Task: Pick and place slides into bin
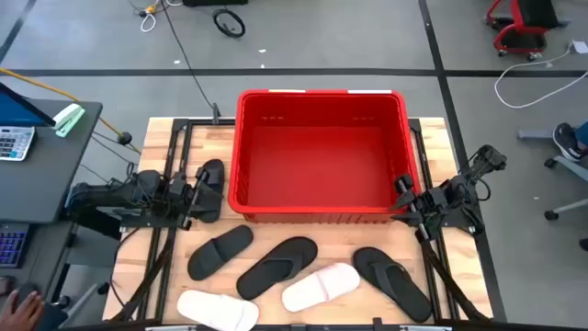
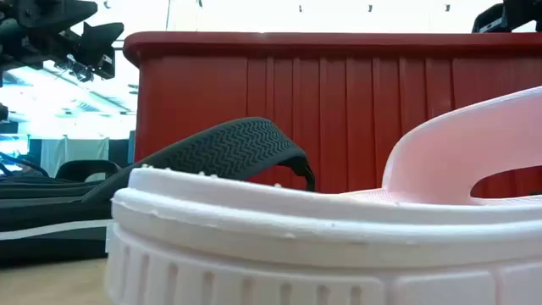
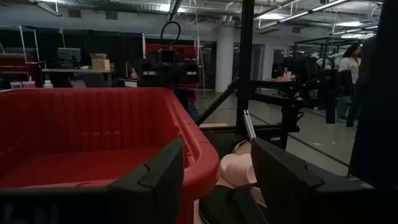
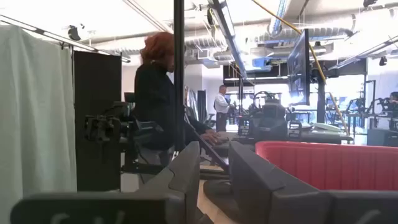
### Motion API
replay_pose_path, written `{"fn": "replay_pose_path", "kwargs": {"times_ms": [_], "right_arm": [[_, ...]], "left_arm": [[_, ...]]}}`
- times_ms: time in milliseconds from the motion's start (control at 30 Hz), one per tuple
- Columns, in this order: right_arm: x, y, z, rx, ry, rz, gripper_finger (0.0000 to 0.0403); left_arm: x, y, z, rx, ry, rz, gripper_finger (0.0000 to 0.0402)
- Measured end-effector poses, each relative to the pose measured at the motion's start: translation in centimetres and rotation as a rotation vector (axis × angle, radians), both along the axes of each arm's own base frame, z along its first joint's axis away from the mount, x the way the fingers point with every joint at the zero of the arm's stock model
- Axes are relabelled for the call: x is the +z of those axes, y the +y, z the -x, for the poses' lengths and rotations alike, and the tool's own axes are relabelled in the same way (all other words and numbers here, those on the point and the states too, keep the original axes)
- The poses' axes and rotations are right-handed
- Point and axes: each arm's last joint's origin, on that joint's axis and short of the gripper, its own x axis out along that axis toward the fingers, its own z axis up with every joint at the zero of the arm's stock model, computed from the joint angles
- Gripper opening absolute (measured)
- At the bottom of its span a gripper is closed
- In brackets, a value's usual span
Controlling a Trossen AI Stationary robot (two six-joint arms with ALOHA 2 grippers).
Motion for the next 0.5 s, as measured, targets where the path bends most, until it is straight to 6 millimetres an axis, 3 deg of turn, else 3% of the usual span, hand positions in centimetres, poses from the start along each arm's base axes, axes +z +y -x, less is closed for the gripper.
{"fn": "replay_pose_path", "kwargs": {"times_ms": [500], "right_arm": [[0.0,0.0,0.0,0.0,0.0,0.0,0.0092]], "left_arm": [[0.0,0.0,0.0,0.0,0.0,0.0,0.0191]]}}
